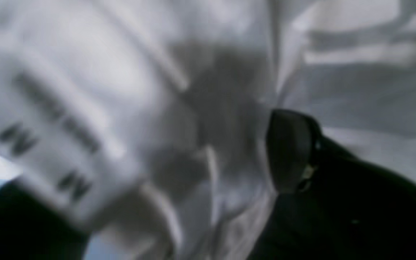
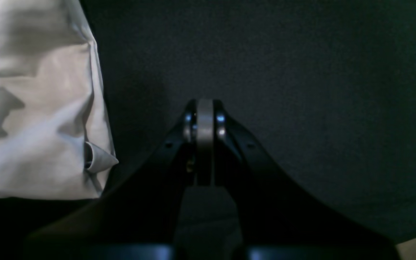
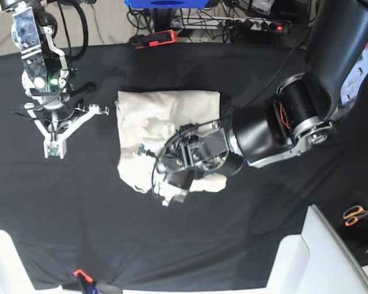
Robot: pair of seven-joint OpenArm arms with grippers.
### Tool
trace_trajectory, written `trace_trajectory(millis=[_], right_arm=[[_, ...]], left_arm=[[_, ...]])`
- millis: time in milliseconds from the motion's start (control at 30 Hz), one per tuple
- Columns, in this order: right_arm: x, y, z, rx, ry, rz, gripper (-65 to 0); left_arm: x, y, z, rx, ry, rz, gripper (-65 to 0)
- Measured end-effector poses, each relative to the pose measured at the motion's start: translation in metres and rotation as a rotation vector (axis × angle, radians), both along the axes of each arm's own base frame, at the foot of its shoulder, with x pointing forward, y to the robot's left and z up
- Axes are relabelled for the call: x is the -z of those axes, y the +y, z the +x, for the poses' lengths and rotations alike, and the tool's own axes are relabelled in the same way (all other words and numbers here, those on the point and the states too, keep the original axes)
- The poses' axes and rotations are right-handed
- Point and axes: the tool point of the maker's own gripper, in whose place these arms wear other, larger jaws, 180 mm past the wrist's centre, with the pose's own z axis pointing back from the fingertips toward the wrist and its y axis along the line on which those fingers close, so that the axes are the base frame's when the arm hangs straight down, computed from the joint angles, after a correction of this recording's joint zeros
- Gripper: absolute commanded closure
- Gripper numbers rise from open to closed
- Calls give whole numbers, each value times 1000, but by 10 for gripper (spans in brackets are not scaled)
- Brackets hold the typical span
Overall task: Fold the T-shirt properly
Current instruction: 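Press and smooth the folded bundle with the left gripper, then smooth the top of the folded shirt with both grippers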
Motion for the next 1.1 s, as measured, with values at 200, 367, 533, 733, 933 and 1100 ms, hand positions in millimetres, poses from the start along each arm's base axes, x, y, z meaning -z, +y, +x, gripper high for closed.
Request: trace_trajectory(millis=[200,367,533,733,933,1100], right_arm=[[-1,0,1,-2,-3,0,-6],[-1,1,2,-3,-3,1,-6],[-1,1,2,-4,-4,0,-6],[-5,1,7,-4,-18,1,-6],[-4,2,7,-6,-15,2,-6],[-2,10,3,-39,-11,-3,-6]], left_arm=[[-7,10,23,-75,-16,-49,-574],[-23,16,53,-81,-118,-50,-650],[-31,-5,58,-95,-130,-94,-650],[-32,-24,52,-75,-122,-126,-650],[-65,-26,51,-154,-203,-183,-433],[-118,-17,37,-288,-321,-392,0]])
